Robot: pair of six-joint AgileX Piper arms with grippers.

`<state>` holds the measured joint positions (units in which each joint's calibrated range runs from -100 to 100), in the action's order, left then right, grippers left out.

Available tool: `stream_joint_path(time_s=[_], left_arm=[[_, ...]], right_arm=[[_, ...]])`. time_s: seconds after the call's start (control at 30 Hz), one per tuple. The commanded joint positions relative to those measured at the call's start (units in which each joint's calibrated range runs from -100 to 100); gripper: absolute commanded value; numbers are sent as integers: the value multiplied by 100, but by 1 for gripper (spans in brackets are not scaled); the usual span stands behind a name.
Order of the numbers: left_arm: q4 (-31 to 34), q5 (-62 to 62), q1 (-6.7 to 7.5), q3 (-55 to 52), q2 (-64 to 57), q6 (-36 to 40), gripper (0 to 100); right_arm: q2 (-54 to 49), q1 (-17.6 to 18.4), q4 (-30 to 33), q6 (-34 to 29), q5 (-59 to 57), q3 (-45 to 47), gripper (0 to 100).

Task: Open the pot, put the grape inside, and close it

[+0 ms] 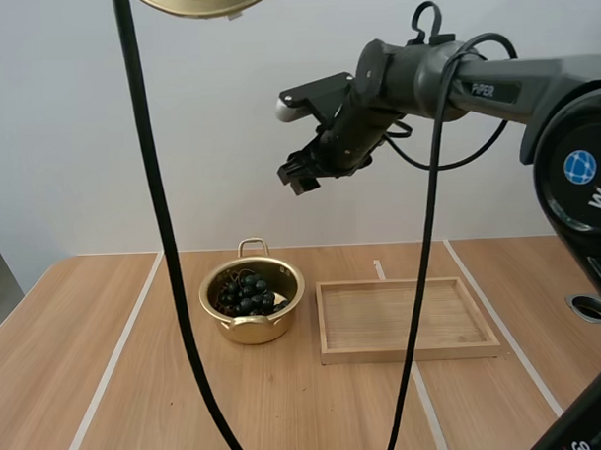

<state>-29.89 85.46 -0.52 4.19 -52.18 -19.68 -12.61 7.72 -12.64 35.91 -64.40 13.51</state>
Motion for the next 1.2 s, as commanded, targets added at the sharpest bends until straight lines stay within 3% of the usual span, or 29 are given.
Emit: stream_joint_path(time_s=[0.0,0.2,0.3,0.43,0.53,0.87,1.17], left_arm=[[0,-260,-6,48,-48,18,0],[0,-242,-6,35,81,18,0],[0,-183,-6,35,232,18,0],[5,-23,-6,35,429,93,0],[5,131,-6,35,581,93,0],[5,276,-6,-98,1094,131,0],[5,-1009,-6,-1594,1246,-30,0]], right_arm=[[-224,-272,48,-18,-70,-12,99],[-585,-747,-74,-18,-84,-12,98],[-801,-919,-190,-18,-84,-12,89],[-1098,-1093,-202,-109,-84,-12,50],[-1293,-1149,-202,-205,-84,-12,0],[-1851,-1163,-202,-284,-292,1,0],[-2117,-1163,-202,-431,-540,1,0]])
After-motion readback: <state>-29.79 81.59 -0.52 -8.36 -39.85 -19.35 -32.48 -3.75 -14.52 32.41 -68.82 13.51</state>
